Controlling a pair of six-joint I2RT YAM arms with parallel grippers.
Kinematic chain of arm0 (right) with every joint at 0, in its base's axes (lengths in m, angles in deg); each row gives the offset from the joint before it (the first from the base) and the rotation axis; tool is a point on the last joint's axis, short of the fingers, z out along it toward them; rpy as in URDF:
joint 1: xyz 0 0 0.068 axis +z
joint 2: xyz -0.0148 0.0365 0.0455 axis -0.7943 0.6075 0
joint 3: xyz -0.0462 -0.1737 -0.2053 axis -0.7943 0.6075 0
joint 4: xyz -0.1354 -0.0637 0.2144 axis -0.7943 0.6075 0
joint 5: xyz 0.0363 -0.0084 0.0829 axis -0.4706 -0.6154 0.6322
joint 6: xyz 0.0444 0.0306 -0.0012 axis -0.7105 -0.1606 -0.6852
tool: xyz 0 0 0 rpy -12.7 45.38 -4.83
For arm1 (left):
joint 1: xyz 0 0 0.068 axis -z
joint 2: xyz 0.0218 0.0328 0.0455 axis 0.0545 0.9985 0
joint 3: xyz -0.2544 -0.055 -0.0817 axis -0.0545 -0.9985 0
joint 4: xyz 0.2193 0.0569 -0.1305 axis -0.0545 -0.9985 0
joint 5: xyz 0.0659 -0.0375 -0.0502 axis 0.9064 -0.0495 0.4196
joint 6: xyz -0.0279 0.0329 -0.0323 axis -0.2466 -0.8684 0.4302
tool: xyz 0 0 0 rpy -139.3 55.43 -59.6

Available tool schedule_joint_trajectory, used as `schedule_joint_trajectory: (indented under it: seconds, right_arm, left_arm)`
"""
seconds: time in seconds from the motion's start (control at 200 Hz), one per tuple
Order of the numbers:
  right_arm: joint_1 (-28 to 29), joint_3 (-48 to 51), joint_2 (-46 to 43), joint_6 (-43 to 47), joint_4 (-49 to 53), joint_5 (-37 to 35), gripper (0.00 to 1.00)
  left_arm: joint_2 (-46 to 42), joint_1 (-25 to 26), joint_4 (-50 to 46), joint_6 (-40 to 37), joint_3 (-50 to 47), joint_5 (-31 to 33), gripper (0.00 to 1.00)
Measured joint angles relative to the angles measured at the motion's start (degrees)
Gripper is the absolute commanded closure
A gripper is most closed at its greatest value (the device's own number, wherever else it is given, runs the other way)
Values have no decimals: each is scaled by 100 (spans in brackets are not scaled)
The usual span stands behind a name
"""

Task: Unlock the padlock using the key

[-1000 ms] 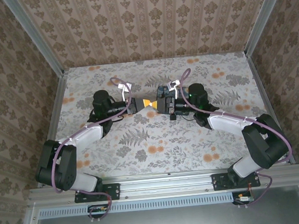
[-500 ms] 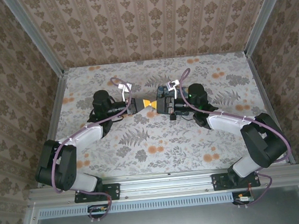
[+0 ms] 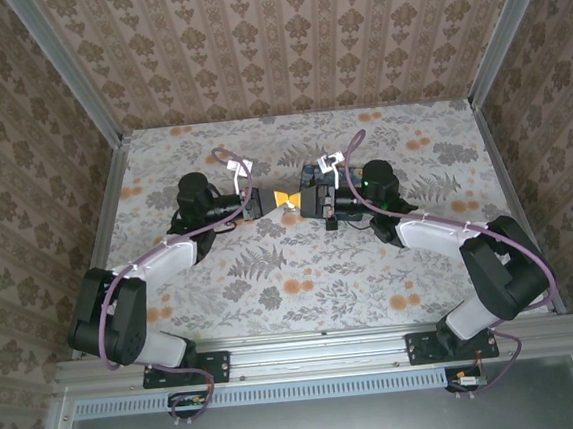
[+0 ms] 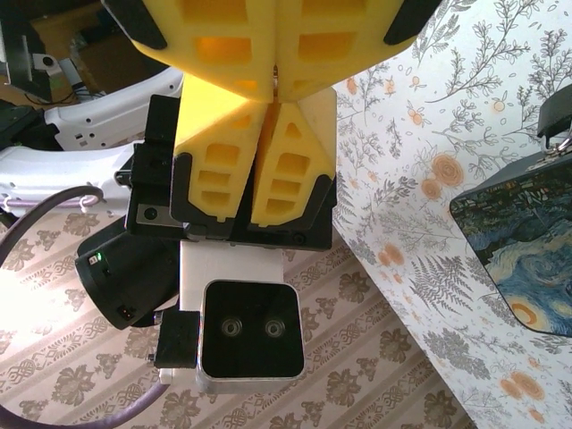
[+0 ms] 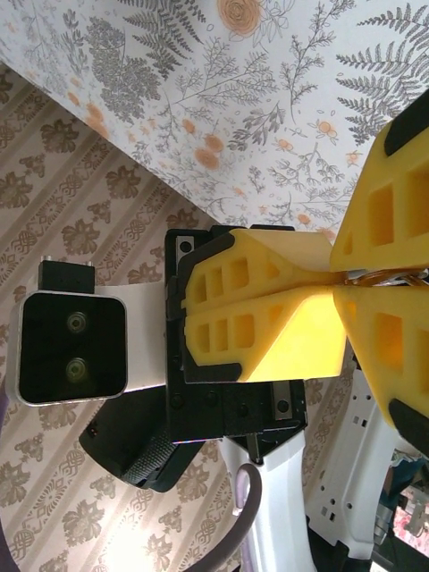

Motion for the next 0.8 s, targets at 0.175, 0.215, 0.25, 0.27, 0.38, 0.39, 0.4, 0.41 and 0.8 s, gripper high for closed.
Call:
schedule_joint_trajectory:
  seconds: [0.175,0.215,0.25,0.27,0.38,0.39,0.4,0.41,0.8]
  right_arm:
    - [2,70,0,-42,-103,2,100]
    - [2,94,0,-50,-142,7,100]
    - [2,107,0,-72,-170,22,100]
    - [2,114,0,-85,-192,26,100]
    - [2,118,0,-125,-234,37,100]
    - [2,120,0,-127,-236,37,100]
    - [2,120,0,-127,-238,39,100]
    - [2,120,0,-127,-238,39,100]
    - [-295,170,-348,203,605,-26,58]
  left_arm:
    - [2,-28,-4,61,-24,-33,100]
    - [2,-28,-2,66,-31,-39,100]
    - [2,-28,-4,83,-33,-52,100]
    - [2,-28,-2,85,-33,-55,100]
    - [2,-28,2,101,-33,-59,100]
    - [2,-28,0,101,-33,-59,100]
    - [2,-28,2,101,-33,-59,100]
    - [2,-28,2,101,-33,-59,100]
    - [-48,-50,-479,-251,-39,-33,100]
